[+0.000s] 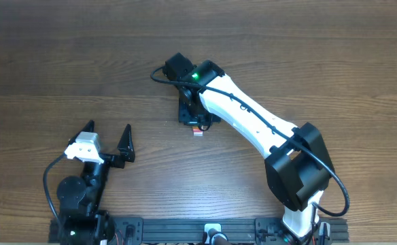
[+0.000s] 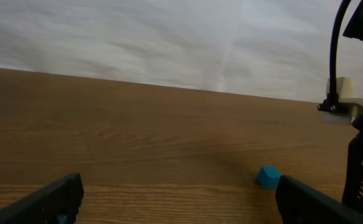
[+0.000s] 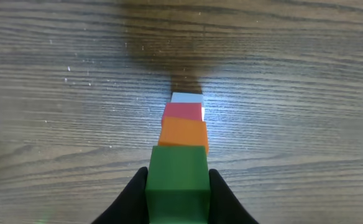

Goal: Stack Cubes

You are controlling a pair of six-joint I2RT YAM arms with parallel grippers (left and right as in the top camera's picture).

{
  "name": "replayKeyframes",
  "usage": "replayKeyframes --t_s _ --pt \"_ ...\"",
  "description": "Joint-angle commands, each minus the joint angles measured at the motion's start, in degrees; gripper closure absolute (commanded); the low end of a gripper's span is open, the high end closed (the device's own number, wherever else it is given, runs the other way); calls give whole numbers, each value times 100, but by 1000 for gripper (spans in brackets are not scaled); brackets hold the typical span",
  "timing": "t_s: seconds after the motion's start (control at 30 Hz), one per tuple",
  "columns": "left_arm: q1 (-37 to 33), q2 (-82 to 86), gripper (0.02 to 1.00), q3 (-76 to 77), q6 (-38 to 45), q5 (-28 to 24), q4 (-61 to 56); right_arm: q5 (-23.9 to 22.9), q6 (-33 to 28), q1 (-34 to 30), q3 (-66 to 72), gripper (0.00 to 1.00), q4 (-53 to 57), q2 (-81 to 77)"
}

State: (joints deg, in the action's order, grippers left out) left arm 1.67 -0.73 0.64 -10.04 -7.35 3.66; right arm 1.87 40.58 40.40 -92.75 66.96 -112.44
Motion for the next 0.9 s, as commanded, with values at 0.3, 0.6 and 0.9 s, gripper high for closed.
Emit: replayKeyframes --t_s 0.3,0.6,0.9 --pt "-35 39 23 -33 63 -74 2 26 13 46 101 9 -44 -17" --pt "-35 39 20 -33 63 -74 2 -35 -313 -144 -636 9 238 -17" --pt "-35 39 20 -33 63 -74 2 -238 -852 -566 -1526 9 664 -352"
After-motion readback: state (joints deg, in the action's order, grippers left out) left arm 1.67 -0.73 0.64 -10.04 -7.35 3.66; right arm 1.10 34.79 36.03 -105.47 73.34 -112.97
